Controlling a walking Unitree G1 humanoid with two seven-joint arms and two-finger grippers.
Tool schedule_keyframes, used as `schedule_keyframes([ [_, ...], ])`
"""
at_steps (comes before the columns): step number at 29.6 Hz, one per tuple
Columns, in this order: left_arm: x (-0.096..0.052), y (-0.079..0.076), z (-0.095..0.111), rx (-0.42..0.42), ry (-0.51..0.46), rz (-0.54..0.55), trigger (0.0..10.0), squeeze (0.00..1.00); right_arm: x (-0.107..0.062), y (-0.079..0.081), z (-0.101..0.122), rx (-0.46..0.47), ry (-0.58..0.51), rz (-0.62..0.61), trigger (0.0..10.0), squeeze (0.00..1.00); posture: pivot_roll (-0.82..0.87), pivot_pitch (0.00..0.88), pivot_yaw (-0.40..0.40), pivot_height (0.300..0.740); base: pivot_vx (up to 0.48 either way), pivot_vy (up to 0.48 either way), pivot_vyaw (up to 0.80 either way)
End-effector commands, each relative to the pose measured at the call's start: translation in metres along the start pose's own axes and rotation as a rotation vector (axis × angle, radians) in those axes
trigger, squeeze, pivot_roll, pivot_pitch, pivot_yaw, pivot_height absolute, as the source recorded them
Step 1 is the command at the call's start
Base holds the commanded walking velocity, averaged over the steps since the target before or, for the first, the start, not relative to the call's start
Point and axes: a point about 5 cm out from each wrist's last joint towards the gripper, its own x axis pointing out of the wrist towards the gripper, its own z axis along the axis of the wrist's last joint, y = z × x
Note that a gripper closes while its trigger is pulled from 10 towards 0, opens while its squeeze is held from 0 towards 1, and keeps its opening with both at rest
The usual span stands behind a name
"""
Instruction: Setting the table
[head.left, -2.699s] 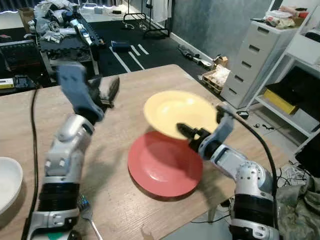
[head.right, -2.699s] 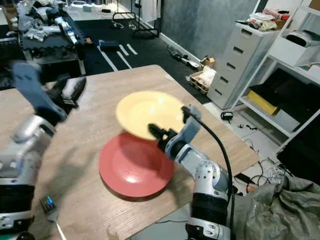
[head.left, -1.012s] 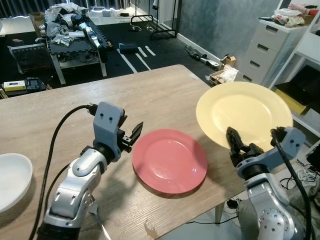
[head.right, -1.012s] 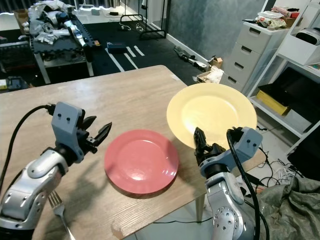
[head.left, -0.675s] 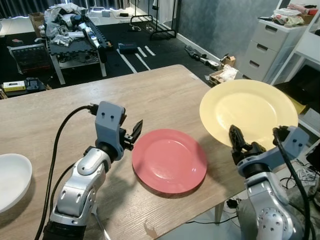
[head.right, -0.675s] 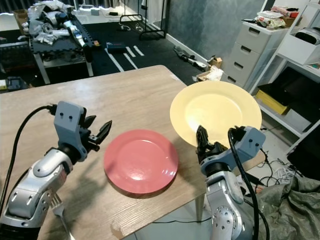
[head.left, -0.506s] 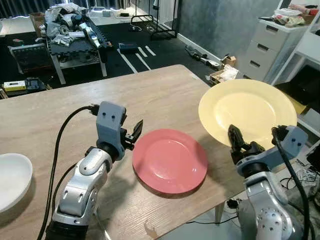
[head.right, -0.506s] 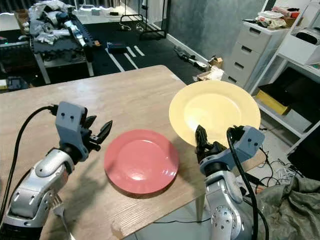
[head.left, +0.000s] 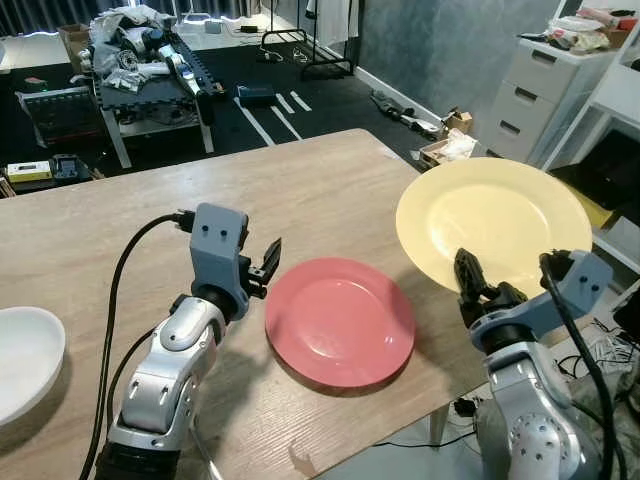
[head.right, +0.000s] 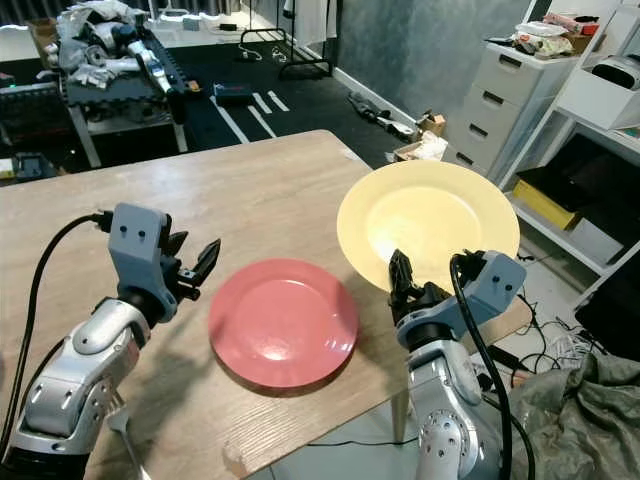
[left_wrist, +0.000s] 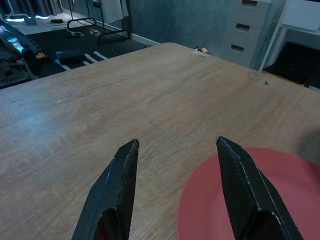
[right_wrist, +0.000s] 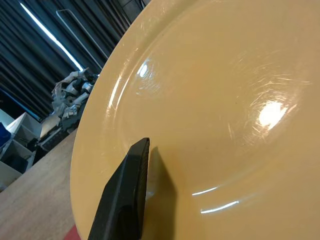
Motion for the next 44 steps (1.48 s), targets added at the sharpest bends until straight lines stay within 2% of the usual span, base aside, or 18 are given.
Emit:
schedule_keyframes([
  [1, -0.0001, 0.0003, -0.0035, -0.003, 0.022, 0.007, 10.0, 0.0, -0.0074, 0.0033, -0.0192, 0.057, 0.049, -0.013, 10.0, 0.0, -0.09, 0.0, 0.043, 0.74, -0.322, 0.0, 0.0],
  [40, 0.0014, -0.0003, -0.0046, -0.007, 0.025, 0.011, 10.0, 0.0, -0.0086, 0.0017, -0.0216, 0.039, 0.062, -0.014, 10.0, 0.0, -0.09, 0.0, 0.046, 0.74, -0.316, 0.0, 0.0],
  [44, 0.0019, -0.0001, -0.0047, -0.009, 0.025, 0.012, 10.0, 0.0, -0.0087, 0.0021, -0.0219, 0.038, 0.062, -0.014, 10.0, 0.0, -0.09, 0.0, 0.047, 0.74, -0.064, 0.0, 0.0],
])
